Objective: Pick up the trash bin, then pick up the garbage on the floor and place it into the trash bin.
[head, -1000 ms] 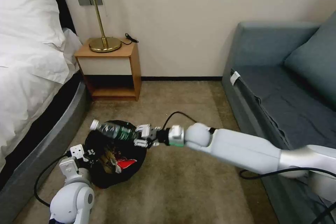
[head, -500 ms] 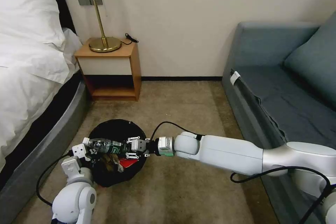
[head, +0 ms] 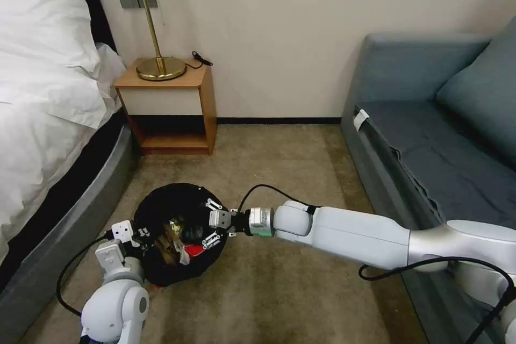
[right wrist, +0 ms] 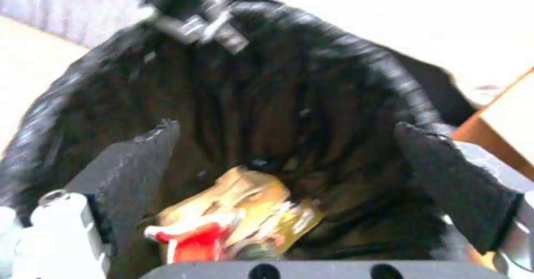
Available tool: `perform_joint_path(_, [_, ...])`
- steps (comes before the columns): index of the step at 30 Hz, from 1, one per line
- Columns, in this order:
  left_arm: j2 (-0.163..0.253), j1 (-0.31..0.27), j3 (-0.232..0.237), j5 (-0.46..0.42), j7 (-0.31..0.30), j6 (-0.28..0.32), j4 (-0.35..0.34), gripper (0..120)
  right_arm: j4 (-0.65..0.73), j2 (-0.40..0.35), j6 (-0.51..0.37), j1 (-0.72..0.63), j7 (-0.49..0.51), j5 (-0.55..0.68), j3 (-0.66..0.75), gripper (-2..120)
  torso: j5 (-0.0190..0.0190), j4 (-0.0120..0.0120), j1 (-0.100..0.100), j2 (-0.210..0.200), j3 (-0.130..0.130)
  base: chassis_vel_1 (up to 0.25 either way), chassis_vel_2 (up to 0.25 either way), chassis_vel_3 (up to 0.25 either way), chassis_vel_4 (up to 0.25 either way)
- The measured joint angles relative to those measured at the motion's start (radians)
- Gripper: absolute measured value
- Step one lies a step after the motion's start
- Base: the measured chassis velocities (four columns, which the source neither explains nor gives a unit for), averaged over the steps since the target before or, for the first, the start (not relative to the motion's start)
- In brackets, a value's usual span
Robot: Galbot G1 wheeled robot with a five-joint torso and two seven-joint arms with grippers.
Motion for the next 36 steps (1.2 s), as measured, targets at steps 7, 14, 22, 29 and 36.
perform_joint_path(7, [0.011, -0.006, -0.004, -0.111, -0.03, 0.012, 0.001, 3, 0.056, -0.084, -0.023, -0.01, 0.039, 0.004, 0.184, 100, 0.0002, -0.0001, 0.0, 0.0, 0.0, 0.0, 0.0, 0.0, 0.0])
perform_joint_path(14, [0.018, -0.015, 0.002, -0.288, -0.113, 0.055, 0.02, 3, 0.131, -0.195, -0.021, -0.032, 0.039, 0.007, 0.298, 100, 0.0002, -0.0001, 0.0, 0.0, 0.0, 0.0, 0.0, 0.0, 0.0])
perform_joint_path(22, [0.023, -0.03, 0.002, -0.448, -0.163, 0.086, 0.077, 3, 0.183, -0.242, -0.02, -0.097, 0.037, 0.007, 0.389, 100, 0.0, -0.0001, 0.0, 0.0, 0.0, 0.0, 0.0, 0.0, 0.0])
perform_joint_path(29, [0.026, -0.041, -0.004, -0.468, -0.169, 0.084, 0.138, 3, 0.22, -0.279, -0.019, -0.164, 0.036, 0.006, 0.463, 100, 0.0007, 0.0002, 0.0, 0.0, 0.0, 0.0, 0.0, 0.0, 0.0])
perform_joint_path(36, [0.026, -0.046, -0.001, -0.438, -0.139, 0.065, 0.159, 10, 0.245, -0.308, -0.02, -0.271, 0.037, 0.005, 0.564, 100, 0.0006, 0.0, 0.0, 0.0, 0.0, 0.0, 0.0, 0.0, 0.0])
